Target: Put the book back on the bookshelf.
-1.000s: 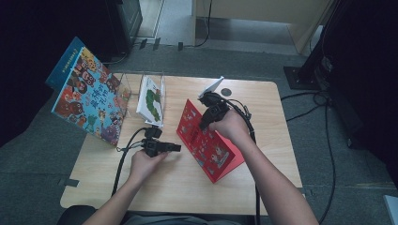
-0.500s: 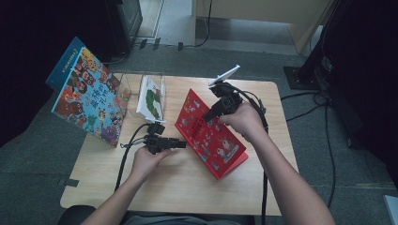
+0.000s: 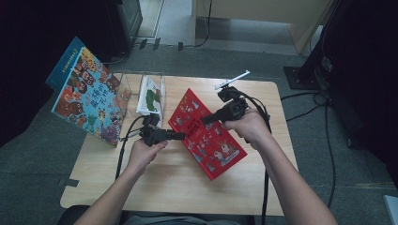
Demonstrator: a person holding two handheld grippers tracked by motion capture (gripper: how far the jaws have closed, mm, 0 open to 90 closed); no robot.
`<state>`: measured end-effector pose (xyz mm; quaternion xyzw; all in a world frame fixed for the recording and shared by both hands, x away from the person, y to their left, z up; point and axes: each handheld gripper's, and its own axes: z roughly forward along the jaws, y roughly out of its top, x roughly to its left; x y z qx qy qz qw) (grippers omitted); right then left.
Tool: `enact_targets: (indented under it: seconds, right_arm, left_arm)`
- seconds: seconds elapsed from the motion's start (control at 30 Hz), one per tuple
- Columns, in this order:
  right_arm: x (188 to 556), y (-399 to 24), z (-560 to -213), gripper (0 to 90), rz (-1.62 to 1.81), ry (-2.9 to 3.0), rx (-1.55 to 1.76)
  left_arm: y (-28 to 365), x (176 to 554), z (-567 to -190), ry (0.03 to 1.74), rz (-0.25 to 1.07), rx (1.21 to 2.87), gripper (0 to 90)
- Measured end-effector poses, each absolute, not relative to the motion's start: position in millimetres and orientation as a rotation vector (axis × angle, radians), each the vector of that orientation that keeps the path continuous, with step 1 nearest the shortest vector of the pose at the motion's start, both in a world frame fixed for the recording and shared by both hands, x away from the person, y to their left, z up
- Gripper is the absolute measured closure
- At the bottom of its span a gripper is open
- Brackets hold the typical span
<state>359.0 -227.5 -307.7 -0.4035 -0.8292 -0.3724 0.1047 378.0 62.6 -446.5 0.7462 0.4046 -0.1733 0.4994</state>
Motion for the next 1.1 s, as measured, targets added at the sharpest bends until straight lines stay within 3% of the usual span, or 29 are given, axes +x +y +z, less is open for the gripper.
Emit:
enact_targets:
  seconds: [0.07, 0.13, 0.23, 0.47, 0.57, 0.8, 1.1]
  right_arm:
    - [356, -235, -309, 88.4, -1.185, -2.426, -1.129]
    - [351, -243, -310, 88.6, -1.266, -2.414, -1.074]
    - [348, -250, -316, 88.8, -1.304, -2.407, -1.025]
    - [347, -265, -337, 88.7, -1.472, -2.355, -0.863]
    - [345, -261, -342, 83.1, -1.460, -2.451, -0.824]
    - [353, -258, -350, 71.2, -1.462, -2.505, -0.855]
    - [356, -262, -359, 66.3, -1.449, -2.546, -0.917]
  left_arm:
    - [69, 384, -441, 0.942, -0.470, 1.738, 28.3]
    - [71, 384, -431, 0.889, -0.431, 1.749, 27.7]
    - [72, 381, -414, 0.813, -0.322, 1.853, 33.5]
    - [90, 377, -402, 0.604, -0.398, 1.759, 63.2]
    - [96, 375, -391, 0.551, -0.353, 1.803, 69.6]
    - [95, 366, -370, 0.442, -0.245, 1.892, 79.4]
    - [88, 361, -356, 0.396, -0.121, 2.070, 80.2]
